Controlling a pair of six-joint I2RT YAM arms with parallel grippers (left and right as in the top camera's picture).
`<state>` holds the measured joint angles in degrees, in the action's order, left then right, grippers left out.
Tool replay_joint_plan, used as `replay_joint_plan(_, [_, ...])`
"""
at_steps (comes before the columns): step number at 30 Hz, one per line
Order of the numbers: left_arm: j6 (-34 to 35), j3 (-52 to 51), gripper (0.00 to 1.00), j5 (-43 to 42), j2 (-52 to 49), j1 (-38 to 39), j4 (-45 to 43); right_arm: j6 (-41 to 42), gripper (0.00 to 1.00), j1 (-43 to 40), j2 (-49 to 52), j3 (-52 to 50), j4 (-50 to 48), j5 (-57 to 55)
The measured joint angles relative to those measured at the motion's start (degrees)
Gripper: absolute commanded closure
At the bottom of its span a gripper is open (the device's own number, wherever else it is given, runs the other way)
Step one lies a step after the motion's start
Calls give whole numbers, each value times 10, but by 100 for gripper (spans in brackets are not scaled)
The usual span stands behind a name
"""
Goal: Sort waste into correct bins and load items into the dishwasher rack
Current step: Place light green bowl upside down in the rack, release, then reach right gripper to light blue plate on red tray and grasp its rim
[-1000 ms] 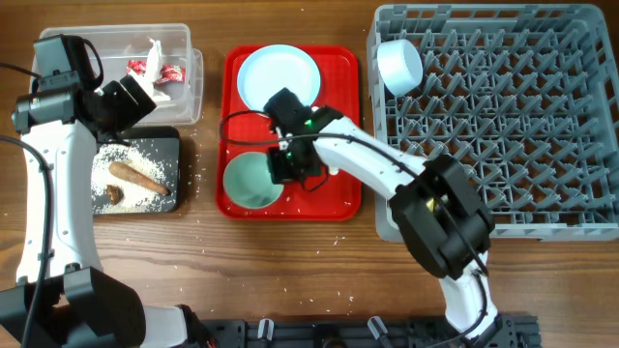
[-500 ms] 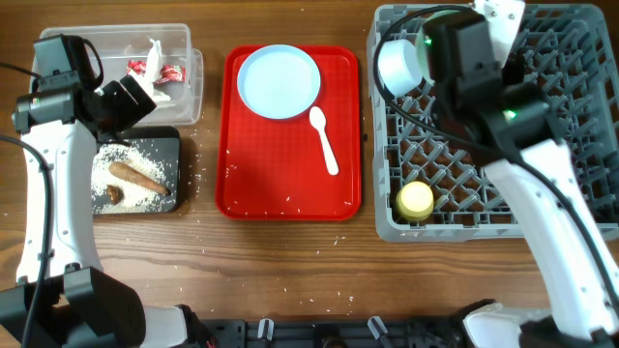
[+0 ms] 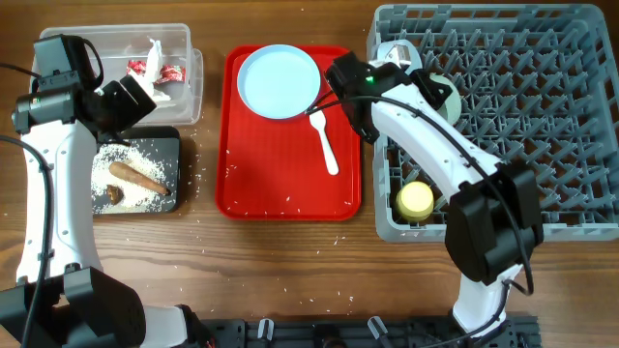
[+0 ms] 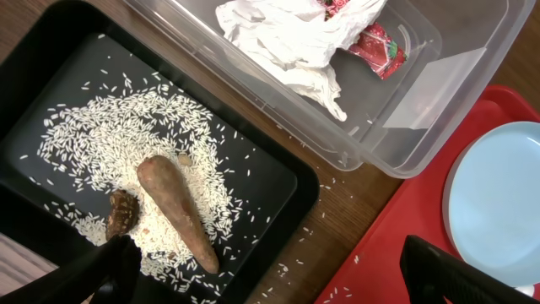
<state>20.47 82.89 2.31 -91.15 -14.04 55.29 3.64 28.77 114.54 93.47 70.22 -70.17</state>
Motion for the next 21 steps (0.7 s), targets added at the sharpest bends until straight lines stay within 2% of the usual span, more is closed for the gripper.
replay_joint_plan(10, [0,0,0,0,0,0,0,26,95,1,8,0,11,-9])
replay_joint_plan(12, [0,0,0,0,0,0,0,28,81,7,8,0,11,0])
replay_joint_plan(14, [0,0,0,0,0,0,0,29,79,18,8,0,13,19])
replay_joint_plan(16, [0,0,0,0,0,0,0,16,59,37,8,0,11,37])
replay_joint_plan(18, [0,0,0,0,0,0,0,-4,48,52,8,0,9,47])
replay_joint_plan(19, [0,0,0,0,0,0,0,-9,46,58,8,0,9,51])
replay_joint_plan(21, [0,0,0,0,0,0,0,-19,26,69,8,0,9,58])
